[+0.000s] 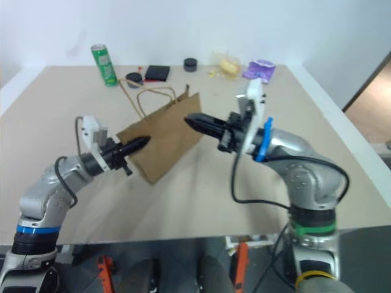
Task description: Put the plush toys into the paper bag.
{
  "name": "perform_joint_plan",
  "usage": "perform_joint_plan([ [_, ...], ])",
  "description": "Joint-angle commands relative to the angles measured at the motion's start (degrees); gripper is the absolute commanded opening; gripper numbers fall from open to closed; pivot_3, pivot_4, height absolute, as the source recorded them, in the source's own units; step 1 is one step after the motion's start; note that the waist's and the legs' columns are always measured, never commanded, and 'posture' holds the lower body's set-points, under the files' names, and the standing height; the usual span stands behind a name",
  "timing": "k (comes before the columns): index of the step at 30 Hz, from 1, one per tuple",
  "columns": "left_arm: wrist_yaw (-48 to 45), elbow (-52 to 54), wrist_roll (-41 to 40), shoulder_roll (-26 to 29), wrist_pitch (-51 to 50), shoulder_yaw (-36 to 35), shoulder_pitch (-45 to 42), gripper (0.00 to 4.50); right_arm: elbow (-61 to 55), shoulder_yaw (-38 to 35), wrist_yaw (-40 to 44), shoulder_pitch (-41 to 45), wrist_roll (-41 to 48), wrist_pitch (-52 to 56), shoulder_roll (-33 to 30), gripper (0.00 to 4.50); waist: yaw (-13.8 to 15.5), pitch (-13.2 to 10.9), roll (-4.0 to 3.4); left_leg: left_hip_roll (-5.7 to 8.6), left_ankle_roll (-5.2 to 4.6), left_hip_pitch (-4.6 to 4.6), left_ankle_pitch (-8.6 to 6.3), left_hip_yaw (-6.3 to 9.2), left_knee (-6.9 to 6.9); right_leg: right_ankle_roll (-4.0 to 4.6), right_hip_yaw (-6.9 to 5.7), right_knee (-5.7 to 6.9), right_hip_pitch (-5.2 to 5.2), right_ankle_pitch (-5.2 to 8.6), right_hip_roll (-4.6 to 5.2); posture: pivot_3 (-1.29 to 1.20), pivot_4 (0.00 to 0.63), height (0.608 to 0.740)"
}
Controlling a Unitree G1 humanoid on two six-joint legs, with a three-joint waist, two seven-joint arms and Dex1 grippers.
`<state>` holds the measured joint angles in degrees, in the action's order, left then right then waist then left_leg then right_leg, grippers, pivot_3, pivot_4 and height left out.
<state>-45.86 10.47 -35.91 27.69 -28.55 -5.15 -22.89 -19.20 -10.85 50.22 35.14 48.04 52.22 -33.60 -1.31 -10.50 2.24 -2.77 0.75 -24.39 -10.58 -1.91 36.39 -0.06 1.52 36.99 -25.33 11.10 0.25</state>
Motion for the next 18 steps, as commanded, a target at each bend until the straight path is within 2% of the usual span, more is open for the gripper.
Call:
perform_joint_plan([
  [1, -9.07, 0.09, -1.86, 4.38, -0.74, 1.06, -2.77, 0.0, 2.85, -10.62, 9.04, -0.29, 5.36, 3.46, -12.58, 1.58, 0.08, -0.04, -0.07, 0.0, 0.0, 0.0, 0.0, 0.01, 0.0, 0.02, -0.01, 0.0, 0.01, 0.01, 0.0, 0.0, 0.15, 0.74],
  [3, -14.1, -1.26, -1.37, 6.39, -0.77, 3.31, -4.33, 0.0, 6.31, -12.14, 13.98, -0.95, 4.86, 3.47, -19.88, 2.61, 0.08, -0.08, -0.13, 0.06, -0.03, 0.02, -0.02, 0.0, -0.01, 0.04, 0.01, -0.01, 0.01, 0.04, 0.02, 0.0, 0.15, 0.74],
  [5, -17.89, -2.43, -0.81, 7.63, -0.45, 4.81, -5.46, 0.0, 8.86, -12.28, 17.31, -1.42, 4.01, 2.68, -24.66, 3.41, -0.03, -0.08, -0.14, 0.06, -0.03, 0.04, -0.02, 0.01, -0.01, 0.06, 0.0, -0.02, 0.02, 0.05, 0.01, 0.0, 0.15, 0.74],
  [6, -19.96, -3.04, -0.64, 8.26, -0.49, 5.61, -6.05, 0.0, 10.04, -12.15, 19.3, -2.04, 3.22, 1.89, -27.03, 3.64, -0.12, -0.09, -0.15, 0.05, -0.05, 0.08, -0.03, 0.0, 0.0, 0.08, 0.01, -0.01, 0.03, 0.07, 0.01, 0.0, 0.15, 0.74],
  [7, -21.6, -3.62, -0.48, 8.66, -0.36, 6.22, -6.58, 0.0, 10.99, -12.07, 20.82, -2.57, 2.54, 1.16, -28.75, 4.24, -0.12, -0.1, -0.17, 0.03, -0.07, 0.08, -0.05, -0.01, 0.02, 0.08, 0.01, 0.0, 0.03, 0.07, -0.01, 0.0, 0.15, 0.74],
  [8, -22.86, -4.14, -0.3, 9.02, -0.38, 6.74, -7.07, 0.0, 11.69, -11.93, 21.99, -2.98, 2.1, 0.51, -30.09, 4.46, -0.13, -0.1, -0.17, 0.03, -0.07, 0.08, -0.05, 0.0, -0.01, 0.08, 0.01, -0.01, 0.0, 0.07, -0.01, 0.0, 0.15, 0.74],
  [16, -31.41, -6.47, 2.05, 10.08, 1.88, 10.18, -7.63, 0.0, 11.35, -11.63, 23.98, -4.13, 2.21, -0.34, -32.52, 4.46, -0.21, -0.11, -0.17, 0.02, -0.07, 0.06, -0.05, 0.0, 0.0, 0.09, 0.0, -0.01, 0.0, 0.08, -0.02, 0.0, 0.15, 0.74],
  [18, -31.82, -7.27, 3.51, 9.91, 3.38, 10.5, -7.73, 0.73, 10.53, -11.22, 23.75, -4.49, 2.18, -0.32, -32.31, 4.5, -0.2, -0.11, -0.17, 0.04, -0.07, 0.06, -0.05, -0.01, 0.0, 0.07, 0.0, -0.01, 0.0, 0.08, 0.01, 0.0, 0.15, 0.74],
])
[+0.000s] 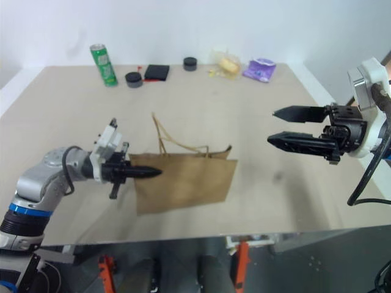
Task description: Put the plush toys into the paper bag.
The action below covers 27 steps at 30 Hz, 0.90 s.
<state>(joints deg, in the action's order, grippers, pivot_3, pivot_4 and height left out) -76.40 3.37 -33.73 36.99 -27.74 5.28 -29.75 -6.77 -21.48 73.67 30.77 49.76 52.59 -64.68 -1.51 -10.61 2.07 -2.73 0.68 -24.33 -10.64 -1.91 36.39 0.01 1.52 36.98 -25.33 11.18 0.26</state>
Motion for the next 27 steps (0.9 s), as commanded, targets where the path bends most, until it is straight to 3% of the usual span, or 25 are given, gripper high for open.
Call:
perform_joint_plan([
  [1, -1.31, -0.56, 1.82, 0.45, 3.17, 0.04, -0.96, 1.03, -2.18, -0.39, 0.27, -0.32, 0.4, -0.77, -1.21, 4.5, 0.02, 0.0, 0.0, 0.0, 0.0, 0.0, 0.0, 0.0, 0.0, 0.0, 0.0, 0.0, 0.0, 0.0, 0.0, 0.0, 0.15, 0.74],
  [3, -1.13, -1.32, 2.94, 0.33, 4.56, -0.1, -0.79, 2.03, -2.55, 0.14, 0.13, -0.61, 0.25, -1.0, -1.08, 4.5, 0.02, 0.0, -0.01, 0.0, 0.0, 0.0, 0.0, 0.01, 0.0, 0.0, 0.0, 0.0, 0.0, 0.0, 0.0, 0.0, 0.15, 0.74],
  [6, -0.11, -0.73, 2.6, 0.09, 4.35, -1.08, -0.06, 2.63, -2.39, 0.74, 0.36, -0.55, 0.13, -1.2, -1.16, 4.5, 0.02, 0.0, -0.01, -0.01, 0.0, 0.0, 0.0, 0.01, 0.0, -0.01, 0.0, 0.0, 0.0, 0.0, -0.01, 0.0, 0.15, 0.74],
  [9, 1.67, 2.31, -0.75, 0.94, 0.28, -3.43, 0.05, 4.14, -2.1, 1.14, 1.09, -0.56, 0.02, -1.36, -1.54, 4.5, 0.02, 0.0, 0.0, -0.01, 0.0, 0.0, 0.0, 0.01, 0.0, -0.01, 0.0, 0.0, 0.0, 0.0, 0.0, 0.0, 0.15, 0.74],
  [10, 2.34, 3.19, -2.03, 1.24, -1.38, -4.37, -0.05, 4.42, -2.0, 1.2, 1.27, -0.56, -0.04, -1.4, -1.62, 4.5, 0.03, -0.01, 0.0, -0.01, 0.0, 0.0, 0.0, 0.01, 0.0, -0.01, 0.0, 0.0, 0.0, 0.0, 0.0, 0.0, 0.15, 0.74],
  [18, 11.37, 5.0, -15.19, 8.4, -17.86, -19.26, -1.51, 4.42, 2.02, 3.43, 0.11, 0.71, -2.67, -2.61, -0.65, 4.5, -0.07, -0.02, -0.01, -0.07, 0.0, 0.02, 0.0, 0.06, 0.0, -0.01, -0.05, 0.02, -0.01, 0.0, -0.07, 0.0, 0.15, 0.74],
  [21, 13.57, 0.17, -11.34, 11.99, -16.24, -21.84, -1.14, 4.42, 5.64, 4.98, -1.44, 0.16, -6.92, -5.26, -0.5, 4.5, -0.02, -0.02, 0.0, -0.05, 0.0, 0.02, 0.0, 0.08, 0.02, 0.0, -0.09, 0.02, 0.01, 0.01, -0.04, 0.0, 0.15, 0.74],
  [27, 13.47, -6.05, -0.94, 16.42, -6.22, -20.4, 2.97, 4.42, 11.78, 6.44, -0.55, -1.22, -11.33, -9.48, -0.17, 4.5, 0.13, -0.02, -0.01, -0.03, 0.05, 0.02, -0.03, -0.05, 0.01, 0.03, -0.04, 0.01, -0.02, 0.02, 0.03, 0.0, 0.15, 0.74],
])
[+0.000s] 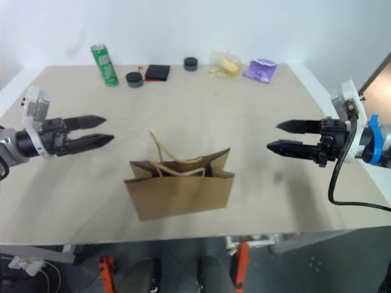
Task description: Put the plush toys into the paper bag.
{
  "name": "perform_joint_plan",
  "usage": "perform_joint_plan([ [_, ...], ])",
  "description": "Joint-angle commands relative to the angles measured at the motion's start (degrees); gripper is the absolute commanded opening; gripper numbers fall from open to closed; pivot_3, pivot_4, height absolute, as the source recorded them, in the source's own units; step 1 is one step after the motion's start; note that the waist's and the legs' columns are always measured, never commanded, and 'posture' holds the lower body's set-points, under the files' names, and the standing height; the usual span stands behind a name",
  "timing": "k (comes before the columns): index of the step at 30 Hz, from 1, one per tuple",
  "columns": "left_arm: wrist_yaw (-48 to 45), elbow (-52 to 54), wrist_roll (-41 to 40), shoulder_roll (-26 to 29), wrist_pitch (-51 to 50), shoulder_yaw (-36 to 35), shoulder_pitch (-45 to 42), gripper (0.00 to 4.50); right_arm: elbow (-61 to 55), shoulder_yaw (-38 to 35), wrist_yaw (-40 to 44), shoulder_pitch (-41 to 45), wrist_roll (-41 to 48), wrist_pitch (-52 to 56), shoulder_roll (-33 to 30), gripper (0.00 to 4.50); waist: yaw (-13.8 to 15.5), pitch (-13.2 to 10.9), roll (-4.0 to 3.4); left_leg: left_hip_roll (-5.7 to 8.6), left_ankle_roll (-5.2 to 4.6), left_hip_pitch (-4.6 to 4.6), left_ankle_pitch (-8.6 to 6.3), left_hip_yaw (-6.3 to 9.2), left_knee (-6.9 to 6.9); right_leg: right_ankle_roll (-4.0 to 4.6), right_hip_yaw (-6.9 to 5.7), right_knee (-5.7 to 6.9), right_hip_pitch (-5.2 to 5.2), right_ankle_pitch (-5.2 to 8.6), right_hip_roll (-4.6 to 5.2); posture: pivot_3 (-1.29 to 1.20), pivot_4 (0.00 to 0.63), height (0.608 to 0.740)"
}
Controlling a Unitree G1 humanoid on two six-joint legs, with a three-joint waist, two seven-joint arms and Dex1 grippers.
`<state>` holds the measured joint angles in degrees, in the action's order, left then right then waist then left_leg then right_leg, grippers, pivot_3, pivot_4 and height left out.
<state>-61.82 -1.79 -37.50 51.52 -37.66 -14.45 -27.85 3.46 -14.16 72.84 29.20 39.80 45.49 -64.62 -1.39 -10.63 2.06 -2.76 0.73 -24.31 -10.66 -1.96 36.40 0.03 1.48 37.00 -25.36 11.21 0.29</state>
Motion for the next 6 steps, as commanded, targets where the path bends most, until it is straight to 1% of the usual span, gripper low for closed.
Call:
perform_joint_plan([
  [1, -1.29, -1.01, 3.14, 2.03, 4.06, -0.79, 1.72, 4.42, 1.96, -0.81, 0.25, 0.29, -1.54, -2.65, 0.15, 4.5, 0.02, 0.0, 0.0, -0.02, 0.02, -0.01, -0.01, -0.03, -0.02, 0.02, 0.01, 0.0, -0.02, 0.01, 0.0, 0.0, 0.15, 0.74],
  [6, 0.27, -0.96, 6.16, 2.89, 4.85, -1.07, 4.14, 4.42, 0.42, -0.65, -1.95, -0.06, -2.07, -3.08, 2.86, 4.5, 0.05, 0.0, 0.0, -0.04, 0.07, -0.02, -0.04, -0.03, -0.03, 0.02, 0.01, 0.01, -0.03, 0.04, -0.01, 0.0, 0.15, 0.74],
])
